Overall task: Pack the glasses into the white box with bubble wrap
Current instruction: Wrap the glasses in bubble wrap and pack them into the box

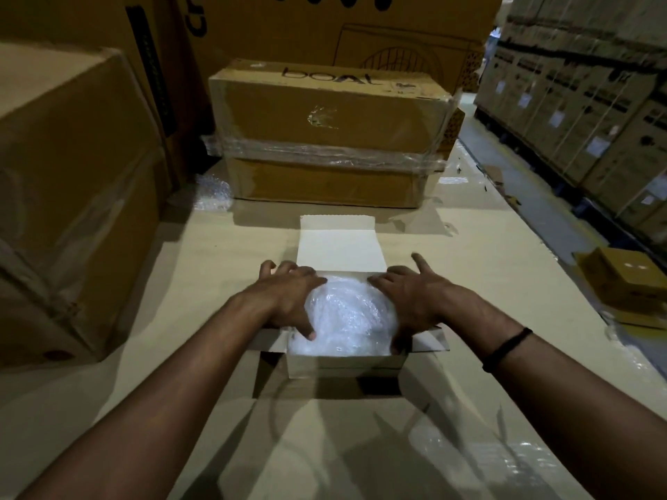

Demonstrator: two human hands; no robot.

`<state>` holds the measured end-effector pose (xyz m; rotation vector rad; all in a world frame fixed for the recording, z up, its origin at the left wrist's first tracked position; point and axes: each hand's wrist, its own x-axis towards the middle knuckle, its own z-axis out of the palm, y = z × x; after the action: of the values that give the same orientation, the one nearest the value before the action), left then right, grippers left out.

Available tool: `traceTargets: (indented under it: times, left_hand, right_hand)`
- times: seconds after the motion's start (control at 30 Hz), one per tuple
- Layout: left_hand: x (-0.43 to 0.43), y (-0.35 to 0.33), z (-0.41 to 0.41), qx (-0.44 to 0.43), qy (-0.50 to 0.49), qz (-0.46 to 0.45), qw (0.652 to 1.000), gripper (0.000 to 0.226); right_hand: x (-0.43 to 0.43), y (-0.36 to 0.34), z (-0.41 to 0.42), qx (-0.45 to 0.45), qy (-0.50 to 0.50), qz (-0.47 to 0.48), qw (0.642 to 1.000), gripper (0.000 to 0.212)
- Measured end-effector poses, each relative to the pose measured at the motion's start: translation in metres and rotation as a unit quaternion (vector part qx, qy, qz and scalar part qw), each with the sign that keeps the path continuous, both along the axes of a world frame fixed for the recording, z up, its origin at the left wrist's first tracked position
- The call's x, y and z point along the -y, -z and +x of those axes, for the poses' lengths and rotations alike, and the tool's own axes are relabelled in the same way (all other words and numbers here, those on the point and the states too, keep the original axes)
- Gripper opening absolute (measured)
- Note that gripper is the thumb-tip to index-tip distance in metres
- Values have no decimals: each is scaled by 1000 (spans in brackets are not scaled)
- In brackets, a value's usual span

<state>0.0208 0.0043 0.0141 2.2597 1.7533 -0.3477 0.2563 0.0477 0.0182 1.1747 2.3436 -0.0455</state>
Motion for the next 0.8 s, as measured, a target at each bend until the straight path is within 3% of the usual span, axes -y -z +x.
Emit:
traceTargets:
  times: [0.13,0.27,0.43,0.63,0.8]
  left_hand:
    - [0,-1,2,-75,9,-12,997,118]
    - [-1,16,11,-151,26,37,987,128]
    - [8,25,9,-142,32,84,986,128]
    - [8,4,-2,-43,-17,-11,999,118]
    - [5,18,12,-109,-16,20,994,121]
  right_hand:
    - [2,-1,-2,46,-9,11,999,121]
    - [9,14,-13,65,-17,44,997,106]
    - [11,20,-13,53,4,60,997,110]
    - [1,-19,-21,-83,6,-25,996,125]
    - [-10,-4,-39,-54,2,-77,996,131]
